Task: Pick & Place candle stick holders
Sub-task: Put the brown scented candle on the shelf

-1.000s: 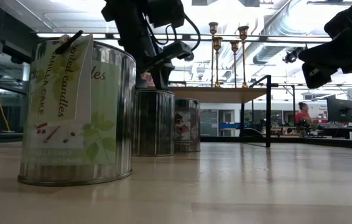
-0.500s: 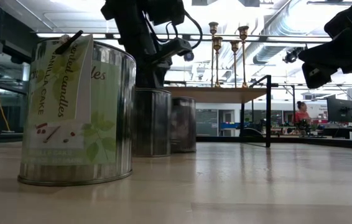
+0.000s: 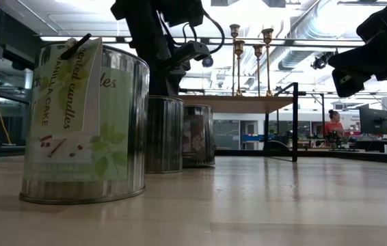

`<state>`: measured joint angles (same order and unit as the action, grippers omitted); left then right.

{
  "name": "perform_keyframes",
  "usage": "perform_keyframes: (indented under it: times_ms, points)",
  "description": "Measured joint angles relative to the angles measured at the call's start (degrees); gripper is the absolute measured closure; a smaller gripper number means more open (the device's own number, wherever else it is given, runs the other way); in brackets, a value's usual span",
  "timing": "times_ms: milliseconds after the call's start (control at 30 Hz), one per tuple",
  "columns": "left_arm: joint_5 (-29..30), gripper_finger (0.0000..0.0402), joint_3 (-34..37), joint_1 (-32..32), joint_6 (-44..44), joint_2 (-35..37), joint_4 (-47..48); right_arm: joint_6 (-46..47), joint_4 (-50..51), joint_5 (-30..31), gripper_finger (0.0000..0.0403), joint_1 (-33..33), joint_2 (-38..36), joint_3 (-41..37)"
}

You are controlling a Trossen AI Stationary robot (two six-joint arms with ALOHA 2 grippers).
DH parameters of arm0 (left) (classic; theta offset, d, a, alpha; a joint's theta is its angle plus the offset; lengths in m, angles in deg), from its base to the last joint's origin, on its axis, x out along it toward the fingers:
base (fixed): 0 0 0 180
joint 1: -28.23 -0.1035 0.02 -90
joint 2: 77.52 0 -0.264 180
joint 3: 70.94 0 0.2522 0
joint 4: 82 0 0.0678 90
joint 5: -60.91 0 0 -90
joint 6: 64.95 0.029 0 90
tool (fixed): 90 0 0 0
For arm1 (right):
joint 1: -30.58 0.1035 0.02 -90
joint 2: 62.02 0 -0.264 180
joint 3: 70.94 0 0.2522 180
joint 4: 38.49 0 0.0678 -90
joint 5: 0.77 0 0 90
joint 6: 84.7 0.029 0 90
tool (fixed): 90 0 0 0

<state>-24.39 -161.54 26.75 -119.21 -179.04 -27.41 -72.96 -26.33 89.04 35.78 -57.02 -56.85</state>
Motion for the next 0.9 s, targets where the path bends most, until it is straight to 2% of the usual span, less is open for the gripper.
perform_keyframes:
  times_ms: [433, 900]
  points:
    - [-0.2, 0.0401, -5.4, 0.1, 3.0, -0.3, 5.0, 0.0, 0.0, 0.0, 0.0399, 0.0, 0.0, 0.0]
    - [0.0, 0.0401, -6.4, 0.0, 3.7, -0.2, 6.3, 0.0, 0.0, 0.0, 0.0399, 0.0, 0.0, 0.0]
